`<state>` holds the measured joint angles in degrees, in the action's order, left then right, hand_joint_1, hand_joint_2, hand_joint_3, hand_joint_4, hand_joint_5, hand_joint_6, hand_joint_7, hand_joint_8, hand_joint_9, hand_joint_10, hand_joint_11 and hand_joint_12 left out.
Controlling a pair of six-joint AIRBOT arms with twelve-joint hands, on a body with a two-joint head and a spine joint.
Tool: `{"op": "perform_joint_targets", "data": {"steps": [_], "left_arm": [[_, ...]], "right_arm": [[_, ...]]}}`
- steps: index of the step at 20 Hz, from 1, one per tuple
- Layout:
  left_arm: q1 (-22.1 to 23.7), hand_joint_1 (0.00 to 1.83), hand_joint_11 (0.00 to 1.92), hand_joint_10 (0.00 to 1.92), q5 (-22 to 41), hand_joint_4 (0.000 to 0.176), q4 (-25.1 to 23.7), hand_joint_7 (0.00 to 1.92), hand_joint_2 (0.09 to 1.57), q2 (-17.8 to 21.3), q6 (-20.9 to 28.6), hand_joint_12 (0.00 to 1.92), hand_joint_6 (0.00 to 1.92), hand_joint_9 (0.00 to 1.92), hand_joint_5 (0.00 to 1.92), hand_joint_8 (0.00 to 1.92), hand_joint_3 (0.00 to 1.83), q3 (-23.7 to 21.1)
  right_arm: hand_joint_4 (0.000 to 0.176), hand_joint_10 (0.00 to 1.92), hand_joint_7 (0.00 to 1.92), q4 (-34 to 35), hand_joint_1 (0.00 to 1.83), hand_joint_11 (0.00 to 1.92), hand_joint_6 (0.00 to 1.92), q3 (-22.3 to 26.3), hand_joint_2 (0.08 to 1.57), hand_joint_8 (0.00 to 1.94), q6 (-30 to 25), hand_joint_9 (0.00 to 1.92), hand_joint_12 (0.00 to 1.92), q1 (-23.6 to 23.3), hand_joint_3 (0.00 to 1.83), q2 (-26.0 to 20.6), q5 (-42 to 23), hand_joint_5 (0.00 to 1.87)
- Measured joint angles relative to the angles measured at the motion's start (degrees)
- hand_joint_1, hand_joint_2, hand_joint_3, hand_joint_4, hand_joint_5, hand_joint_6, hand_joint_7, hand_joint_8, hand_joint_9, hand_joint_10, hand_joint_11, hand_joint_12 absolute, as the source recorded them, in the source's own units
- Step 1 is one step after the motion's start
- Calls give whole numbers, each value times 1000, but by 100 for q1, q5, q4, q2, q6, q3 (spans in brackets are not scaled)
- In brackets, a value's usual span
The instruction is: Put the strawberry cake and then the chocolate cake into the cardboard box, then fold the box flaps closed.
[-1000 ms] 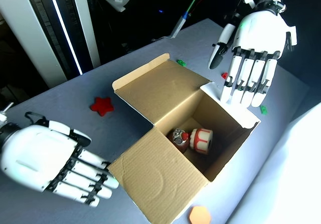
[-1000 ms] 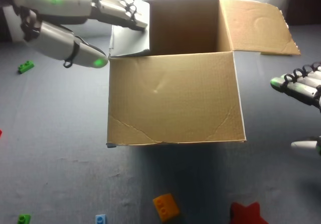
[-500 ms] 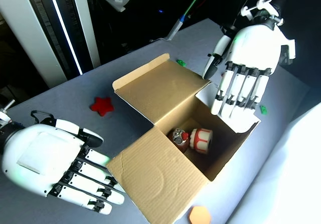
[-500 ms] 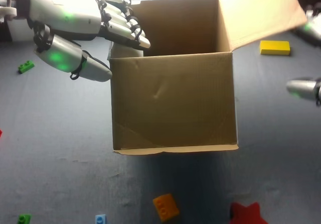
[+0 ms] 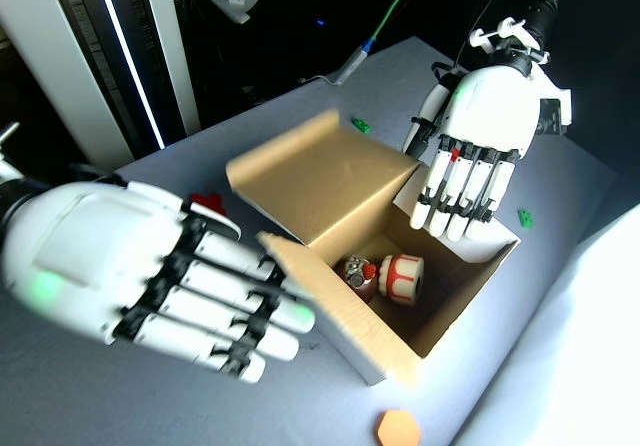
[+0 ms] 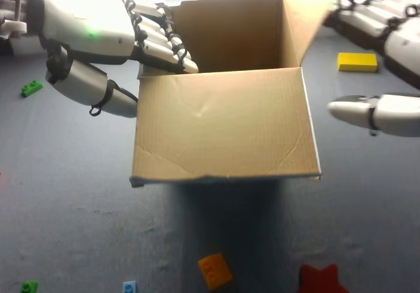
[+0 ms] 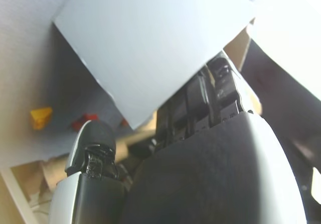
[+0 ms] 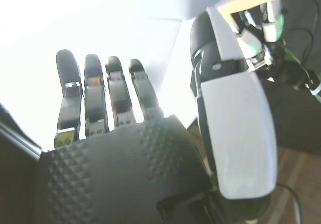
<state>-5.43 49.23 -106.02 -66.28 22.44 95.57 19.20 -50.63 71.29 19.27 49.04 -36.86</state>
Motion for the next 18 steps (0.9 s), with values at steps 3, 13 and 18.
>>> {"op": "perform_joint_targets", "data": {"steps": [3, 13, 18], "left_arm": [[-4, 168, 0, 1, 15, 0, 20, 243, 1343, 0, 2, 733, 11, 248, 222, 3, 0, 0], [402, 69, 0, 0, 96, 0, 37, 245, 1363, 74, 105, 726, 2, 237, 191, 1, 4, 343], [444, 126, 0, 0, 166, 0, 42, 237, 1365, 243, 160, 802, 1, 240, 201, 0, 1, 542]], "right_arm": [[0, 319, 16, 68, 420, 0, 0, -125, 1202, 1, 105, 13, 685, -256, 1, 339, 166, 0], [0, 298, 29, 365, 370, 0, 0, -796, 1199, 5, 544, 9, 923, -387, 0, 977, 901, 0], [0, 377, 89, -9, 347, 0, 0, -807, 1195, 7, 588, 20, 1109, -389, 2, 988, 994, 0]]}}
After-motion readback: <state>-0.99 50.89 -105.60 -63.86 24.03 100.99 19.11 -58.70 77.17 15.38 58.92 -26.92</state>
